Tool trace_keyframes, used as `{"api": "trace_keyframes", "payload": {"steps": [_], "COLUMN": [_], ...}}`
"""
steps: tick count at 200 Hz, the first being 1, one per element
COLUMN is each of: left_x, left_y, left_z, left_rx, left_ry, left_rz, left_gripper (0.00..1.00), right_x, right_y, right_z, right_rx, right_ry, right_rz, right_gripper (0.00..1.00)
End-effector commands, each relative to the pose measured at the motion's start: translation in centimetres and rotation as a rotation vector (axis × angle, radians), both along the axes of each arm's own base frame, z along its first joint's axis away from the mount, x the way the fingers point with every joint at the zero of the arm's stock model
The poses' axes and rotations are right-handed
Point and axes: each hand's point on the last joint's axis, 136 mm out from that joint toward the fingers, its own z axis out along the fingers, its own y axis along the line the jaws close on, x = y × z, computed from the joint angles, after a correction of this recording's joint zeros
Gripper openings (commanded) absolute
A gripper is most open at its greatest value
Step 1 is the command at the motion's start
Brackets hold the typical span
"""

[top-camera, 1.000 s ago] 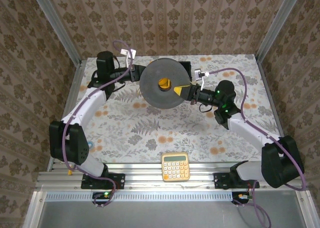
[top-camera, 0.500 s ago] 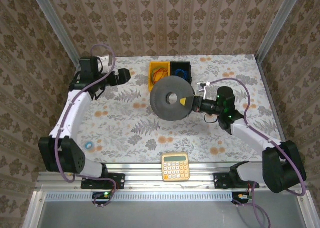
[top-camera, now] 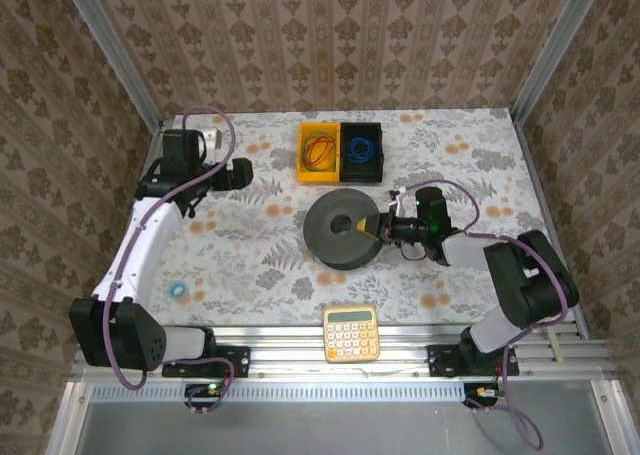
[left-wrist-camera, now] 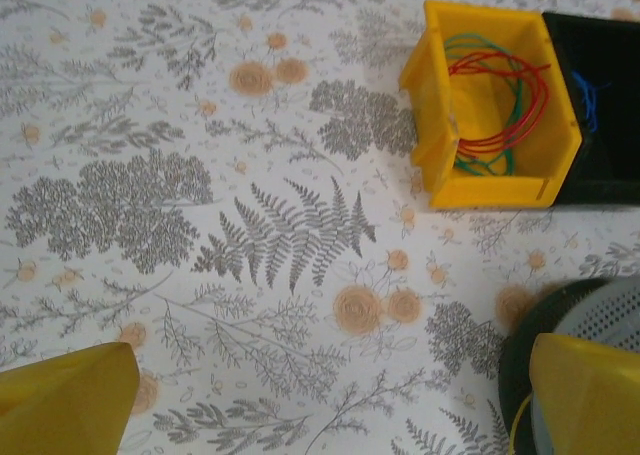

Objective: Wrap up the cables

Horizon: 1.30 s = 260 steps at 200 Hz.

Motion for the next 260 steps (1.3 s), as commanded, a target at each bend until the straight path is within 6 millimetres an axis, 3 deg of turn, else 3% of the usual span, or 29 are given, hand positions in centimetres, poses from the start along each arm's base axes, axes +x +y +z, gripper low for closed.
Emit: {"api": "trace_keyframes", "payload": {"steps": [1,58,101,129,185,206,243,260], "left_x": [-0.5,-0.5,-0.9,-1.0,-1.8,-2.2,-2.9,-3.2], "left_y": [0.0,-0.4,-0.5,-0.9,-1.4,-1.2,-0.4,0.1], "left_z": [-0.4,-1.4,-1.9,-2.2,-2.8,-2.5,-1.1,-0.7], "left_rx": [0.019,0.006,0.008,-0.009,0.007,0.019,0.050,0.061], "left_ry": [0.004,0.030,0.051,0.062,0.081,0.079,0.047,0.019], "left_rz": [-0.013,-0.034,-0.042,-0.052,-0.061,-0.054,-0.032,-0.010], "left_gripper": [1.00,1.00,1.00,1.00,1.00,1.00,1.00,1.00], "right_x": [0.3,-0.1,-0.7,-0.9,-2.0,-2.4,-4.1,-5.3], "right_y": [-0.4,-1.0,-1.5,-1.7,-2.3,-2.7,-4.1,-5.3], "right_z": [-3.0,-9.0,-11.4,-12.3,-13.6,-12.9,-9.7,-7.9], "right_rx": [-0.104,-0.234,-0.283,-0.299,-0.337,-0.353,-0.423,-0.482], "right_ry": [-0.003,0.008,0.011,0.021,0.056,0.049,0.018,-0.002], "right_rz": [0.011,0.043,0.047,0.045,0.015,0.000,0.002,-0.005], "right_gripper": [0.00,0.00,0.00,0.16,0.28,0.49,0.91,1.00]}}
